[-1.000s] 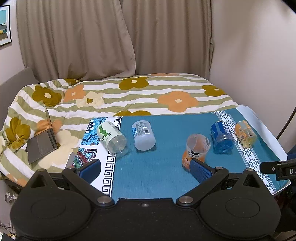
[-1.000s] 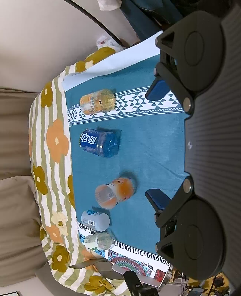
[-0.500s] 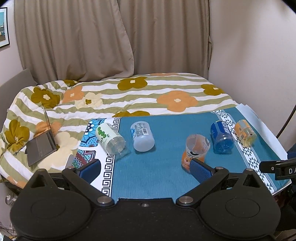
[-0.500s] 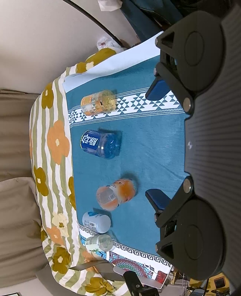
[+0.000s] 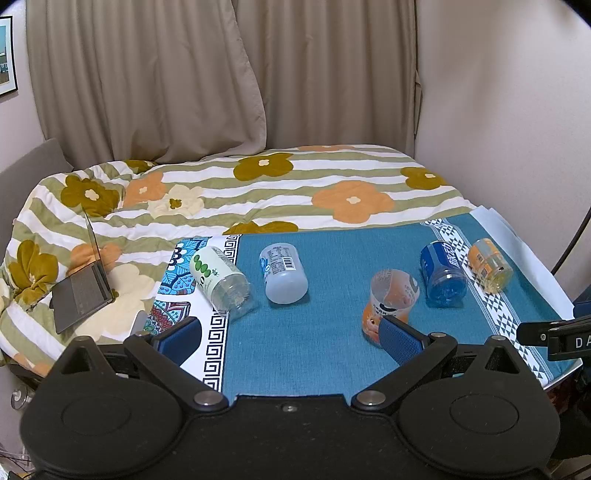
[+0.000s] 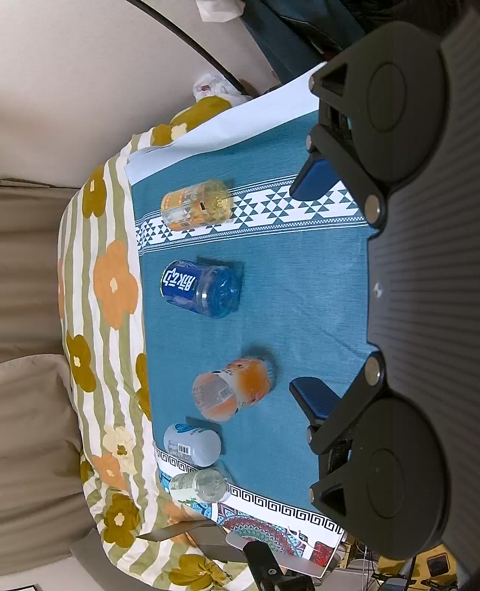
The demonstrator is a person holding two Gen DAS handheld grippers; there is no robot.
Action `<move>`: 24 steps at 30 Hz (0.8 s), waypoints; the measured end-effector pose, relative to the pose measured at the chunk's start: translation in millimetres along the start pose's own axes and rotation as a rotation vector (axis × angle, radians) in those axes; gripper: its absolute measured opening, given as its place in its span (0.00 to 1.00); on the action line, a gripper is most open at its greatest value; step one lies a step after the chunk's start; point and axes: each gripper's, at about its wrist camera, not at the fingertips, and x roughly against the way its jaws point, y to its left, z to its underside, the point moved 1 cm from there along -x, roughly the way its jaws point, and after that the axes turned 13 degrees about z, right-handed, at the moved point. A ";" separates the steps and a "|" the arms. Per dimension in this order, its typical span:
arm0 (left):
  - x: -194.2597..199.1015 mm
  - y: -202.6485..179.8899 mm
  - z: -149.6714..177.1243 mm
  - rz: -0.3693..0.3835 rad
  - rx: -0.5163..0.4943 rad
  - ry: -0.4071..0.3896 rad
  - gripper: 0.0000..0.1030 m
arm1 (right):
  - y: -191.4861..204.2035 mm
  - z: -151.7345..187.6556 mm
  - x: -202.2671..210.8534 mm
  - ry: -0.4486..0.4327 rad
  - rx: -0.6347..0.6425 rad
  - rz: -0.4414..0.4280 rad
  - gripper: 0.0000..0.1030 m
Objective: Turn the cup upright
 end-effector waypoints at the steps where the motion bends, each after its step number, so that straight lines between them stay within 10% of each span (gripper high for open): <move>1: 0.2 0.0 -0.1 -0.001 -0.001 0.000 1.00 | 0.0 0.1 0.0 0.000 0.000 0.000 1.00; 24: 1.3 2.6 -0.4 -0.018 -0.009 -0.018 1.00 | 0.6 0.0 0.4 -0.001 0.001 0.002 1.00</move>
